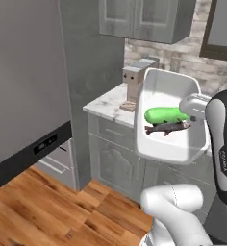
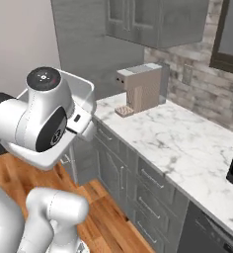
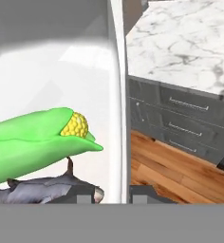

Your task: Place the tupperware on the second highest shelf of the fridge. Make space for the tupperware among the existing items by rearranging them on the shelves if needed. Close the fridge door when finished.

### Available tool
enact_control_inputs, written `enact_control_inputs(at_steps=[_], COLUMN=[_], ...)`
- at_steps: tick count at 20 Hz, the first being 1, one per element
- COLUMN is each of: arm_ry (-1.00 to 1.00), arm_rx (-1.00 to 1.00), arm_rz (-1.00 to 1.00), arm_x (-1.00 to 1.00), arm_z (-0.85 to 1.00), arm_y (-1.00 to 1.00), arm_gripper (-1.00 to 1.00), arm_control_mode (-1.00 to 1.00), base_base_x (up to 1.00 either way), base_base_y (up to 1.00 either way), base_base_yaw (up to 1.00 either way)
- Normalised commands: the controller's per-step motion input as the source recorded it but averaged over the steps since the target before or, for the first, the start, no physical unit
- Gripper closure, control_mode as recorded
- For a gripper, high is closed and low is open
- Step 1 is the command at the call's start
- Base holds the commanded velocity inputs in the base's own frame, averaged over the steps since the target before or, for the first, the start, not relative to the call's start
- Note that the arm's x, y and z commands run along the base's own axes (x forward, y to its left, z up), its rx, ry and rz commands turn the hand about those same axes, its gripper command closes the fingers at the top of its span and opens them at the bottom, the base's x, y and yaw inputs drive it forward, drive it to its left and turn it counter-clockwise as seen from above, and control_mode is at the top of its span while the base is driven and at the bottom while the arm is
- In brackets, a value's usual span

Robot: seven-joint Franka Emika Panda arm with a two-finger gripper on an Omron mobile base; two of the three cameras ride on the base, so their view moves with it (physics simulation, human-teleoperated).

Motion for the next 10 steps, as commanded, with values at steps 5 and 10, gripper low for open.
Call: enact_control_inputs(at_steps=[5,10], arm_ry=[0.0,0.0], arm_rx=[0.0,0.0], arm_rz=[0.0,0.0], arm_x=[0.0,0.0], arm_z=[0.0,0.0], arm_y=[0.0,0.0], arm_gripper=[1.0,1.0], arm_control_mode=[1.0,1.0], base_base_x=[-0.69,-0.64], base_base_y=[0.35,0.28], base_base_yaw=[0.29,0.27])
